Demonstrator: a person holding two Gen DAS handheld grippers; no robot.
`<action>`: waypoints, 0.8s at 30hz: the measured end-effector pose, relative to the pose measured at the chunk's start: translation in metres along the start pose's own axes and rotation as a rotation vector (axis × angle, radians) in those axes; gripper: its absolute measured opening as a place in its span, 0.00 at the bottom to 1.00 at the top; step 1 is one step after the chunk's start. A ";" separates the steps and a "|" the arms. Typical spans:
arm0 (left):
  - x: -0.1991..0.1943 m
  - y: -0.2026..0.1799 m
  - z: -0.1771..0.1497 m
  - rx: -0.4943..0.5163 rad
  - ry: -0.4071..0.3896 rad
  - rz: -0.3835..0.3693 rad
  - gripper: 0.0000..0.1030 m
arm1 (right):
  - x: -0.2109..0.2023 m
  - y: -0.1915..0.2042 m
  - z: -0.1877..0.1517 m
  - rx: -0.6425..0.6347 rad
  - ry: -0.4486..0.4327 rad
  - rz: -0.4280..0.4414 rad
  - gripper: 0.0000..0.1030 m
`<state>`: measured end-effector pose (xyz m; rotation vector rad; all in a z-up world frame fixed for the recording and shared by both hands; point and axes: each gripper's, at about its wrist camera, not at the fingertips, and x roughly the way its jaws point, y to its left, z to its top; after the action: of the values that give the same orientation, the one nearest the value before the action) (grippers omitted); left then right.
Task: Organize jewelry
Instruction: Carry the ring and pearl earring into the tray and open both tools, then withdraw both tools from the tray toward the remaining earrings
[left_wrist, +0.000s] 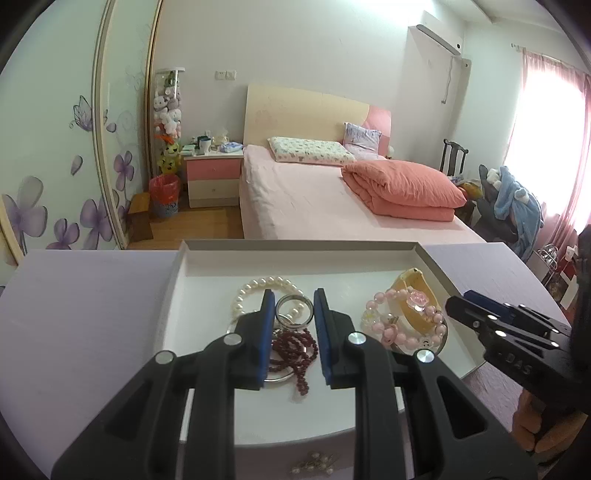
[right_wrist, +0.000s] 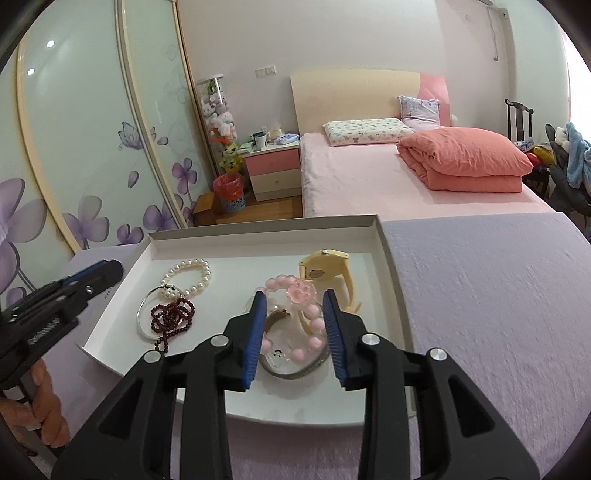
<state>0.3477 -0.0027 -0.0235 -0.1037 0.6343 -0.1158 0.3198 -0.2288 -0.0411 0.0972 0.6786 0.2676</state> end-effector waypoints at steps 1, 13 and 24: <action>0.004 -0.002 -0.001 0.002 0.005 -0.001 0.21 | -0.001 -0.001 0.000 0.002 -0.003 0.001 0.37; 0.023 -0.007 0.000 -0.001 0.029 -0.013 0.24 | -0.003 -0.004 -0.006 -0.011 -0.002 0.018 0.38; -0.025 0.016 -0.004 -0.038 -0.033 0.007 0.54 | -0.024 0.007 -0.020 -0.044 0.004 0.050 0.38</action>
<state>0.3270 0.0165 -0.0140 -0.1395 0.6042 -0.0947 0.2873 -0.2292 -0.0410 0.0712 0.6748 0.3303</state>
